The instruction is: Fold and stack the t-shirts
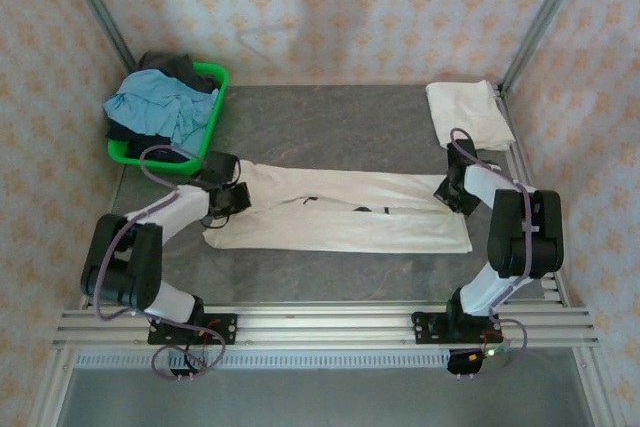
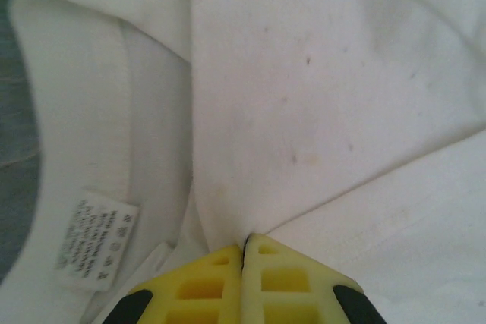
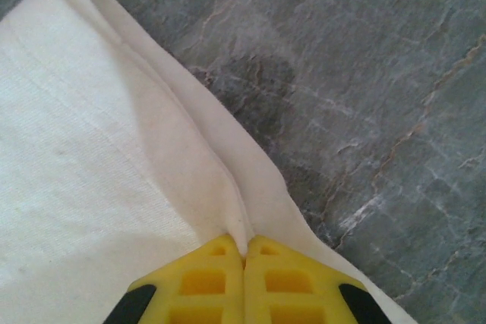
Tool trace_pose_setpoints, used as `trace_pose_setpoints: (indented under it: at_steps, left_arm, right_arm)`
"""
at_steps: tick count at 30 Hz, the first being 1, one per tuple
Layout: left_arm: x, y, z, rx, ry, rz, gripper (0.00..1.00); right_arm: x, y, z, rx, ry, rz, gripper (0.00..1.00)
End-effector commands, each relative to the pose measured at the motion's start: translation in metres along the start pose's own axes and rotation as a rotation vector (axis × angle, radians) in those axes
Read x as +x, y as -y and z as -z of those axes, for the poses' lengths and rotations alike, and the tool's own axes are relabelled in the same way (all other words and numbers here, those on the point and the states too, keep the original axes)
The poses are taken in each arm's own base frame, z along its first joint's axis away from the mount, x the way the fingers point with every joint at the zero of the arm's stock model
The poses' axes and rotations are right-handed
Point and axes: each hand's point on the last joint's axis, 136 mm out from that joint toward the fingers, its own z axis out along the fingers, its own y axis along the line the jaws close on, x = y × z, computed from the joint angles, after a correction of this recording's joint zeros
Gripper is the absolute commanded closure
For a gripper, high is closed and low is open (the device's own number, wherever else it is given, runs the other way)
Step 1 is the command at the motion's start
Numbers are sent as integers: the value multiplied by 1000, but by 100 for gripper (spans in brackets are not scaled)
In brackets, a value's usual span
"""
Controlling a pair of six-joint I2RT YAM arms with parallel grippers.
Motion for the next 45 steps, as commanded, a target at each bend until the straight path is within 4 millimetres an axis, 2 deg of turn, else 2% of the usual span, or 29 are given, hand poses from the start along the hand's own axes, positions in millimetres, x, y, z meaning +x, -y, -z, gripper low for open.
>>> trace_pose_setpoints:
  at_steps: [1, 6, 10, 11, 13, 14, 16, 18, 21, 24, 26, 28, 31, 34, 36, 39, 42, 45]
  left_arm:
    - [0, -20, 18, -63, 51, 35, 100]
    - [-5, -18, 35, -58, 101, 7, 100]
    - [-5, -15, 36, -47, 94, -18, 100]
    - [-2, -13, 34, -38, 75, -20, 98]
    - [1, -11, 30, -34, 51, -21, 83]
    - [1, -9, 29, -27, 46, -22, 81]
    - [-1, -7, 31, -22, 46, -26, 69]
    - [-4, -5, 33, -21, 50, -31, 66]
    - [-12, 1, 39, -18, 64, -48, 65]
    - [-19, 11, 39, -20, 57, -82, 62]
    - [-21, 26, 35, -22, 39, -130, 62]
    - [-20, 47, 30, -21, 26, -209, 62]
    - [-15, 81, 16, 9, -9, -330, 61]
    - [-10, 104, -1, 5, -43, -439, 60]
    - [-9, 110, -14, -13, -66, -485, 59]
    - [-11, 111, -32, -46, -89, -522, 58]
    - [-15, 107, -43, -102, -99, -533, 57]
    - [-13, 112, -57, -91, -126, -532, 58]
  right_arm:
    - [-10, 4, 21, -6, 41, 0, 100]
    - [-6, 8, 32, -24, 56, 13, 100]
    - [-7, 16, 35, 17, 63, 26, 100]
    - [-5, 17, 34, 21, 57, 29, 97]
    - [-2, 20, 31, 31, 49, 37, 87]
    - [-1, 21, 30, 40, 45, 40, 86]
    - [-2, 24, 30, 61, 43, 45, 82]
    - [-3, 24, 33, 61, 47, 47, 75]
    - [-8, 25, 45, 46, 77, 38, 73]
    - [-9, 29, 61, 45, 119, 34, 71]
    - [-6, 32, 72, 47, 149, 35, 69]
    - [6, 23, 75, -15, 144, 43, 67]
    - [31, 5, 61, -126, 81, 64, 66]
    - [41, 16, 38, -63, 43, 39, 66]
    - [42, 23, 25, -20, 18, 11, 66]
    - [43, 23, 7, -36, -40, -25, 68]
    - [43, 18, -1, -58, -55, -33, 68]
    - [40, 16, -5, -48, -63, -25, 68]
